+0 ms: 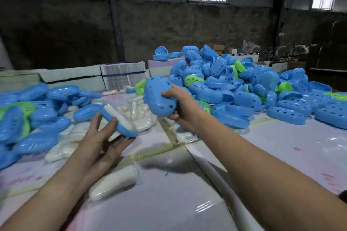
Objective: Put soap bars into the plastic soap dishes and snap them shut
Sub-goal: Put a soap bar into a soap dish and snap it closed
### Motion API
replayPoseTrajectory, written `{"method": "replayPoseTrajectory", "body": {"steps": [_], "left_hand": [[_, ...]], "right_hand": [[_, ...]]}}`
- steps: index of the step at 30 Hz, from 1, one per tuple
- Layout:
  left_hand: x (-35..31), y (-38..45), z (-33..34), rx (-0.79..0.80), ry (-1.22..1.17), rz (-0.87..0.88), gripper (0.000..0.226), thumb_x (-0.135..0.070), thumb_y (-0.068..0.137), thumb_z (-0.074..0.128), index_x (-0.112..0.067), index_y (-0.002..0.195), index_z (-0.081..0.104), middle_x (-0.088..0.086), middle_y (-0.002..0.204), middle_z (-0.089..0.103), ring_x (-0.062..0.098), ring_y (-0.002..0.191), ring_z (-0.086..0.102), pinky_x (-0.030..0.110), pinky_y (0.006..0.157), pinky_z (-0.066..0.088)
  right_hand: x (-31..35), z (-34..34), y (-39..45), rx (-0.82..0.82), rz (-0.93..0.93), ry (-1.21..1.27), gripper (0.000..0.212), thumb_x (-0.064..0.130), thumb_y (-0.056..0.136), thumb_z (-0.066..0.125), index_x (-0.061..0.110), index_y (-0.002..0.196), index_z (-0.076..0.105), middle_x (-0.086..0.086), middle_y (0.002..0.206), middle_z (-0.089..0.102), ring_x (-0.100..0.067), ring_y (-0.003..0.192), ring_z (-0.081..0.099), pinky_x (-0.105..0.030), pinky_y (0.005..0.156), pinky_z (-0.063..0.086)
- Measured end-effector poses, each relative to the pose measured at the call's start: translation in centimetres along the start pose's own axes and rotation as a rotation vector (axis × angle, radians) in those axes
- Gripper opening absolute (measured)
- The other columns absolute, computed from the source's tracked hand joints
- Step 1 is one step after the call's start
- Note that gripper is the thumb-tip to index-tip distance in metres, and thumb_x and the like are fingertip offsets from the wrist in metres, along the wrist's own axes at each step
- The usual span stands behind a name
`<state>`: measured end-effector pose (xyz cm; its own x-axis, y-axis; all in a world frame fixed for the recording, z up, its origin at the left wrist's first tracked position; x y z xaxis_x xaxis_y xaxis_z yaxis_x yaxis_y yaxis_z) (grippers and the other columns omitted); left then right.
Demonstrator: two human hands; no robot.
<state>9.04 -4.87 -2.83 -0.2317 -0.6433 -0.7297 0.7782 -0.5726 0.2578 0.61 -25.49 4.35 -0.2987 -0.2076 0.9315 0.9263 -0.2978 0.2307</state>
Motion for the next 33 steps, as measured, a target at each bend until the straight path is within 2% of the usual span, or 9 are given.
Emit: {"method": "replayPoseTrajectory", "body": {"steps": [4,7,10,13,15,21,24,30,33], "left_hand": [[-0.9,-1.2,2.3,0.089,0.065,0.018,0.052,-0.021,0.078,0.082,-0.037,0.123,0.063,0.009,0.126,0.072,0.035,0.110,0.071,0.045,0.085,0.061],[-0.8,-1.1,2.4,-0.005,0.075,0.019,0.060,-0.017,0.081,0.069,-0.036,0.136,0.054,0.010,0.116,0.075,0.034,0.102,0.074,0.042,0.081,0.063],[-0.8,-1.0,2.3,0.006,0.107,0.016,0.065,-0.017,0.080,0.071,-0.036,0.140,0.053,0.008,0.116,0.076,0.032,0.103,0.074,0.043,0.083,0.062],[-0.7,-1.1,2.4,0.034,0.138,-0.017,0.062,-0.018,0.086,0.071,-0.037,0.142,0.052,0.008,0.125,0.072,0.033,0.112,0.070,0.041,0.084,0.061],[-0.5,-1.3,2.2,0.051,0.175,-0.055,0.062,-0.020,0.089,0.071,-0.038,0.144,0.050,0.009,0.131,0.069,0.033,0.117,0.068,0.041,0.087,0.060],[-0.5,-1.6,2.3,0.064,0.277,-0.108,0.063,-0.030,0.078,0.082,-0.042,0.135,0.059,-0.001,0.113,0.074,0.025,0.094,0.072,0.042,0.082,0.059],[-0.3,-1.7,2.6,0.108,0.314,-0.157,0.050,-0.030,0.081,0.079,-0.043,0.127,0.066,-0.002,0.105,0.073,0.023,0.087,0.072,0.041,0.079,0.060],[-0.1,-1.6,2.4,0.090,0.353,-0.188,0.044,-0.033,0.083,0.073,-0.042,0.126,0.067,0.000,0.107,0.071,0.023,0.085,0.071,0.040,0.078,0.059],[-0.3,-1.5,2.3,0.067,0.353,-0.166,0.046,-0.032,0.083,0.075,-0.042,0.127,0.066,0.000,0.109,0.073,0.022,0.086,0.073,0.039,0.077,0.059]], "right_hand": [[-2.8,5.8,1.0,0.093,0.090,-0.062,0.035,0.021,0.089,0.055,0.021,0.124,0.056,-0.007,0.099,0.060,-0.017,0.062,0.051,-0.019,0.038,0.029],[-4.0,7.1,1.2,0.010,-0.081,-0.524,0.035,0.022,0.100,0.043,0.028,0.132,0.056,-0.003,0.135,0.058,-0.020,0.108,0.058,-0.032,0.078,0.049],[-5.0,7.0,0.6,0.101,-0.213,-0.568,0.033,0.035,0.106,0.034,0.031,0.129,0.058,0.005,0.132,0.060,-0.013,0.122,0.056,-0.036,0.104,0.045],[-5.4,6.3,0.0,0.201,-0.194,-0.487,0.055,0.064,0.092,0.045,0.041,0.141,0.048,0.023,0.136,0.054,0.008,0.122,0.052,-0.020,0.100,0.044],[-5.3,6.2,-0.3,0.219,-0.194,-0.525,0.065,0.065,0.083,0.055,0.048,0.144,0.041,0.030,0.133,0.051,0.018,0.116,0.049,-0.008,0.088,0.043],[-3.6,6.0,-0.3,0.107,-0.207,-0.499,0.053,0.052,0.080,0.054,0.042,0.132,0.057,0.015,0.123,0.064,-0.004,0.111,0.061,-0.035,0.099,0.049],[-3.0,5.9,-0.3,0.156,-0.158,-0.503,0.037,0.049,0.082,0.050,0.040,0.114,0.067,0.019,0.094,0.070,-0.004,0.084,0.064,-0.023,0.072,0.052],[-3.8,6.2,-0.4,0.210,-0.104,-0.590,0.025,0.043,0.094,0.054,0.043,0.117,0.064,0.023,0.100,0.070,0.006,0.091,0.065,-0.008,0.070,0.048],[-4.1,6.4,-0.4,0.164,-0.085,-0.635,0.041,0.055,0.088,0.051,0.044,0.127,0.056,0.014,0.117,0.067,-0.006,0.106,0.063,-0.032,0.097,0.050]]}}
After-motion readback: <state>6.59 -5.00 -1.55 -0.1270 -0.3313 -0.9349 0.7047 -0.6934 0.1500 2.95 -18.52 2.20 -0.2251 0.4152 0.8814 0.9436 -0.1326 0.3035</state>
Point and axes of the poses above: each hand's wrist, its own y-axis towards the middle knuckle, its own z-axis out of the palm, x = y × z, the point moved 4 cm from there along y, towards the middle knuckle
